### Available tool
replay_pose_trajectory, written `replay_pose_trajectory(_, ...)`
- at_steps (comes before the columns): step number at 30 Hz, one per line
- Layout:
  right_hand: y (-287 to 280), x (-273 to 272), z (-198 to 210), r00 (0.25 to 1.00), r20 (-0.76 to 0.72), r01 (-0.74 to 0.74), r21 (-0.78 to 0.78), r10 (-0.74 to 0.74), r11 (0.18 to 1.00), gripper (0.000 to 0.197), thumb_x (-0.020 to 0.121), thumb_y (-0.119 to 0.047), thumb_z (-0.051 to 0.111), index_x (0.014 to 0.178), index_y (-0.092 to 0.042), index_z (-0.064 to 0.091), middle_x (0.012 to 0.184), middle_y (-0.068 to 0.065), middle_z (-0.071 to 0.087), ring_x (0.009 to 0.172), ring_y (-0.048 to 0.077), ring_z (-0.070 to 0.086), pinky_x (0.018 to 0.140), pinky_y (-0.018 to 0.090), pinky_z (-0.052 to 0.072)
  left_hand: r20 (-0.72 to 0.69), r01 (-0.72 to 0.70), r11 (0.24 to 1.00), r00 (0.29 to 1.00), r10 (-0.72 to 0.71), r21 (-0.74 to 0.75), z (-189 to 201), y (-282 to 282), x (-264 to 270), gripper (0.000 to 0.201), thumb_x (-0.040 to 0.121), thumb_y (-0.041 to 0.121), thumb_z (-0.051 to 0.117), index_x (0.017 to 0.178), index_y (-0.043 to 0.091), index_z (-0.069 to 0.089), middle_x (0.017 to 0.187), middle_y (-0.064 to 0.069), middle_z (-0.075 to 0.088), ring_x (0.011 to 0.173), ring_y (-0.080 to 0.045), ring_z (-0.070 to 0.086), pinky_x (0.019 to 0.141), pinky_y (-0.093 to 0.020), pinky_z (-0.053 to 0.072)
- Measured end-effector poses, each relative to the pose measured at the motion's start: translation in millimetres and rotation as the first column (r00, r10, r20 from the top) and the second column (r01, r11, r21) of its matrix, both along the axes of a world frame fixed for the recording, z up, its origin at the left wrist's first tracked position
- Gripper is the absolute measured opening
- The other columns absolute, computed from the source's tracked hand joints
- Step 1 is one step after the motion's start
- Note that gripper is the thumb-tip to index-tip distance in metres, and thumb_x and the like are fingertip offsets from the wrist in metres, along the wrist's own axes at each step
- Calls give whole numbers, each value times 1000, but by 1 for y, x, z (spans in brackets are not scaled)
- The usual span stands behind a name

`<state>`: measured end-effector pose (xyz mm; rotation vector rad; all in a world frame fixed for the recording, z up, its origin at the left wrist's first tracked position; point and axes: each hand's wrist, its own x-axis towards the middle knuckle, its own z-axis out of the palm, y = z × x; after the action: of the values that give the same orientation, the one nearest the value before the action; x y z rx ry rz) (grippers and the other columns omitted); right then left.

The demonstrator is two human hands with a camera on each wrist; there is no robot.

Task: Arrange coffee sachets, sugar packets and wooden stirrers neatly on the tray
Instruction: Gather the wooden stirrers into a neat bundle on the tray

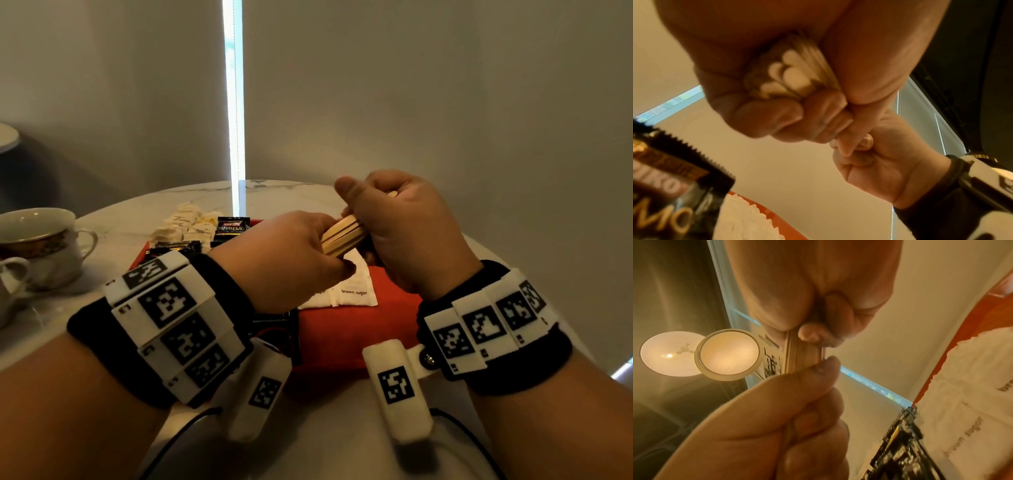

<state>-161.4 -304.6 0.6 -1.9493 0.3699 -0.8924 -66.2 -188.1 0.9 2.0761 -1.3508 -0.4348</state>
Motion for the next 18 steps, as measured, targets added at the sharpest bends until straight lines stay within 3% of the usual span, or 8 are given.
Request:
replay_pose_trajectory(3,-2,4,-4,998,56,35,69,-39,997,31,96,-31,64,72,-12,59,60,-1,64,50,16,60,44,26,47,21,-35,999,999,35,-10,3,2,3,33,84,45,74,103,33,50,84,8,59,68,-6,59,50,-13,42)
replay_pose_trajectory(5,-3,5,-7,994,89,48,127,-60,991,30,96,-28,65,71,-12,59,60,-1,63,48,12,59,45,25,46,-40,-36,998,999,34,-47,4,2,4,43,76,48,80,104,31,52,89,8,63,68,-8,64,50,-15,48)
replay_pose_trajectory(7,-3,6,-8,989,119,68,188,-91,980,31,95,-27,66,68,-15,60,57,-1,60,46,14,56,44,27,46,-184,-37,988,983,9,-149,6,5,7,52,65,55,79,104,28,57,90,5,70,63,-9,70,53,-20,54)
replay_pose_trajectory(9,-5,5,-7,978,173,63,282,-115,957,33,96,-25,66,65,-16,58,54,-1,55,41,16,48,41,25,40,-389,-105,956,921,-11,-274,7,7,12,63,63,66,73,107,23,61,96,-2,74,74,-18,74,68,-36,61)
replay_pose_trajectory(11,-8,3,-3,960,231,68,360,-160,931,31,97,-24,65,68,-16,57,56,0,56,41,15,44,40,24,37,-625,-257,877,778,-61,-405,5,7,20,68,69,74,70,109,19,63,107,-8,72,98,-31,71,85,-50,57)
replay_pose_trajectory(13,-9,2,-3,942,259,100,383,-211,918,28,98,-26,63,72,-16,57,57,0,56,41,15,45,40,24,38,-753,-418,760,643,-140,-499,2,5,20,73,69,70,52,118,17,63,118,-9,68,113,-31,63,92,-49,50)
replay_pose_trajectory(16,1,7,-8,944,279,63,370,-176,927,27,98,-29,63,74,-16,59,63,2,58,47,16,49,44,27,42,-775,-544,618,606,-179,-568,1,0,11,77,76,71,41,129,20,63,127,-3,67,119,-22,60,105,-47,42)
replay_pose_trajectory(18,8,11,-12,957,259,25,364,-127,931,26,97,-33,63,77,-17,61,71,4,61,53,17,53,49,29,45,-775,-566,581,602,-194,-585,4,1,6,69,91,68,34,134,20,61,130,-1,66,122,-19,60,112,-44,37)
